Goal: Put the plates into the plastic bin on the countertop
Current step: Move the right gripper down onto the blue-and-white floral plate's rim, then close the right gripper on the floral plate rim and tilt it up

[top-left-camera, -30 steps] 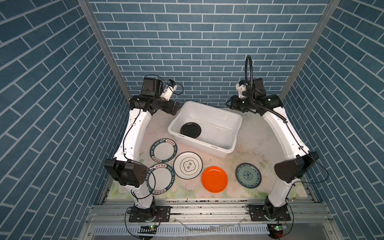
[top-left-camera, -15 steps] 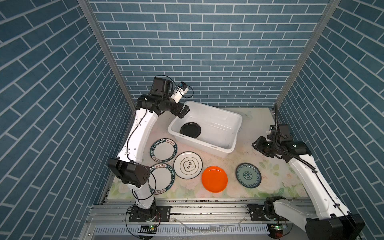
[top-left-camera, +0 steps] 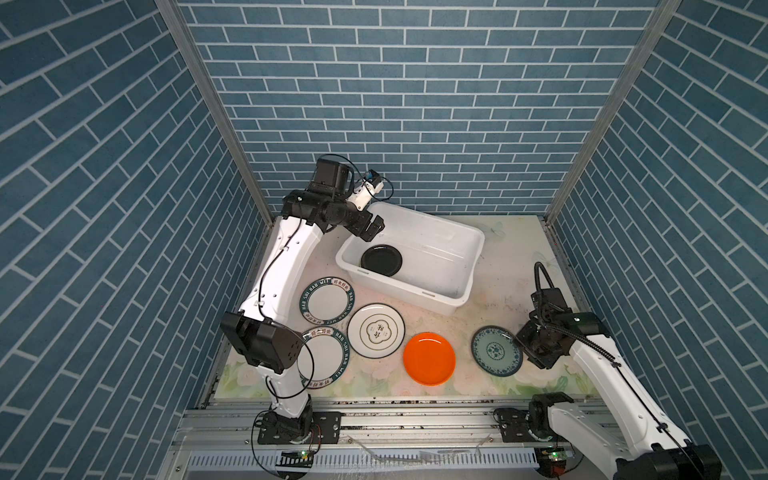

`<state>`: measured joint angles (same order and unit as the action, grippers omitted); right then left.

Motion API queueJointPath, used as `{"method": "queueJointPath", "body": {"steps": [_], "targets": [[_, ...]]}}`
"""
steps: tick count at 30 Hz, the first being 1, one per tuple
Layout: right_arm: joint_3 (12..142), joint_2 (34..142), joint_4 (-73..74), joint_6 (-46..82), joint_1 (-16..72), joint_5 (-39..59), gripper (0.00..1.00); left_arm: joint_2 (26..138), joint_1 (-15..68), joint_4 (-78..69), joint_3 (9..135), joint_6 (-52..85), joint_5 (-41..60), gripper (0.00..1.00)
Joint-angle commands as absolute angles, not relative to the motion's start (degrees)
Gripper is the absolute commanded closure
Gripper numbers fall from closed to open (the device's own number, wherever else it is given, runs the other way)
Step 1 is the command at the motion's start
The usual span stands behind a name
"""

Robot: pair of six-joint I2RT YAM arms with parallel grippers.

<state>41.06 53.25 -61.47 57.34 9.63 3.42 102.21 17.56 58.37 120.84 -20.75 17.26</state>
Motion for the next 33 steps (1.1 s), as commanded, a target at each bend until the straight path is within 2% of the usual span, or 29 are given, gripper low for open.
{"method": "queueJointPath", "body": {"steps": [1, 18, 33], "targets": [[38.3, 52.7, -63.3, 62.0, 9.4, 3.4, 0.5, 100.4, 17.9, 58.3, 119.1, -20.1, 17.4, 0.0], [24.1, 49.1, -49.5, 70.0, 8.7, 11.4, 0.51, 98.0, 17.9, 57.2, 115.0, -20.9, 14.9, 0.0], [21.4, 55.1, -37.0, 72.7, 8.6, 12.7, 0.62, 99.1, 17.9, 57.3, 115.2, -20.9, 14.2, 0.0]]}}
